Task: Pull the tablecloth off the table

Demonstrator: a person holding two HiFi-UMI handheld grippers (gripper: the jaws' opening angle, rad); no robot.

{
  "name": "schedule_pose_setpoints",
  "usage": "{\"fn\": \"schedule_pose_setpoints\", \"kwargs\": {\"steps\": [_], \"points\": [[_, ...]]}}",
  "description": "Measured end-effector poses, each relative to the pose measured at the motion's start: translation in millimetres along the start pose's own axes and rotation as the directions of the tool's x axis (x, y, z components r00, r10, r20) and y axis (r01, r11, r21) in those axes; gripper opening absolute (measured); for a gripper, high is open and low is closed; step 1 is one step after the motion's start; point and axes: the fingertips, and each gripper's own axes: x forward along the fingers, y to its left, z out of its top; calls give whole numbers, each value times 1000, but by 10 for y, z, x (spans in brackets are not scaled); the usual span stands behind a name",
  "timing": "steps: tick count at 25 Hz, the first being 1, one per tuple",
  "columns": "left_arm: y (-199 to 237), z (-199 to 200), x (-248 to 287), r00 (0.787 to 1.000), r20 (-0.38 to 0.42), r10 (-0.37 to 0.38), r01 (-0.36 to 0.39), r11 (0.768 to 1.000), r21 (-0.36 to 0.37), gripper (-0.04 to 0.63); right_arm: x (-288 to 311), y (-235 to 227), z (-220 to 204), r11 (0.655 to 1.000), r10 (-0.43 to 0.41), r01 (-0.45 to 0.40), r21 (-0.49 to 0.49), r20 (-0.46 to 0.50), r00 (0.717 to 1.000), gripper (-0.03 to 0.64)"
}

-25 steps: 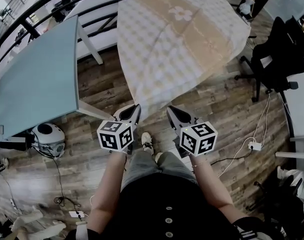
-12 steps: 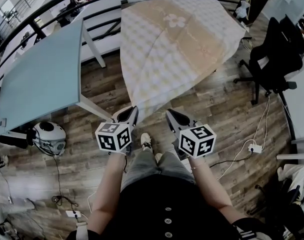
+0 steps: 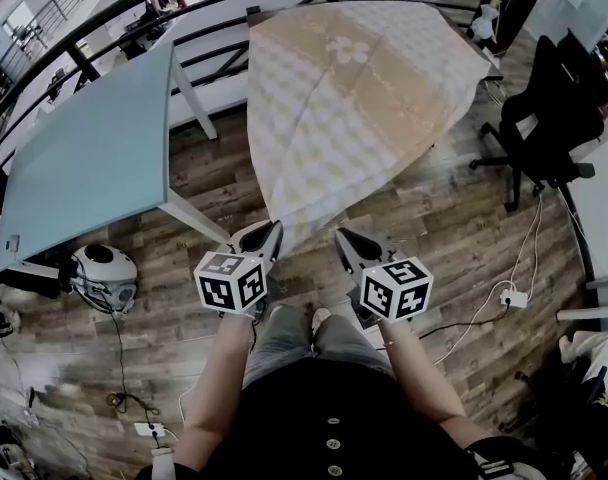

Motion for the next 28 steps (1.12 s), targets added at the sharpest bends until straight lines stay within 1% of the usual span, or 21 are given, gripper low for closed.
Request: {"fn": "schedule_pose_setpoints", "kwargs": {"steps": [3,6,9,12,16,28], "points": [[-11,-1,-37,1000,-1,-19,19,1000,8,18,11,36,-41,1000,-15,15,1,-2,1000,28],[4,-35,-105,999,-4,-40,40,999,2,18,22,123,-54,1000,-29,29,3,9,1000,28],[-21,-29,-148,997,-8,-78,78,997,-1,18,39,213,-45,999,-50,50,2,31,998,28],[-46,-10,-226,994,-16,-109,109,994,16,18,55,341,-94,998,-68,68,17,40,997,28],[-24,-17,-342,990,-18,-137,137,990,10,18,48,519,-178,997,-78,77,19,42,996,28],[-18,-193,-626,981,-32,-190,190,982,12,18,-60,833,-238,993,-119,119,1,78,990,28]]}}
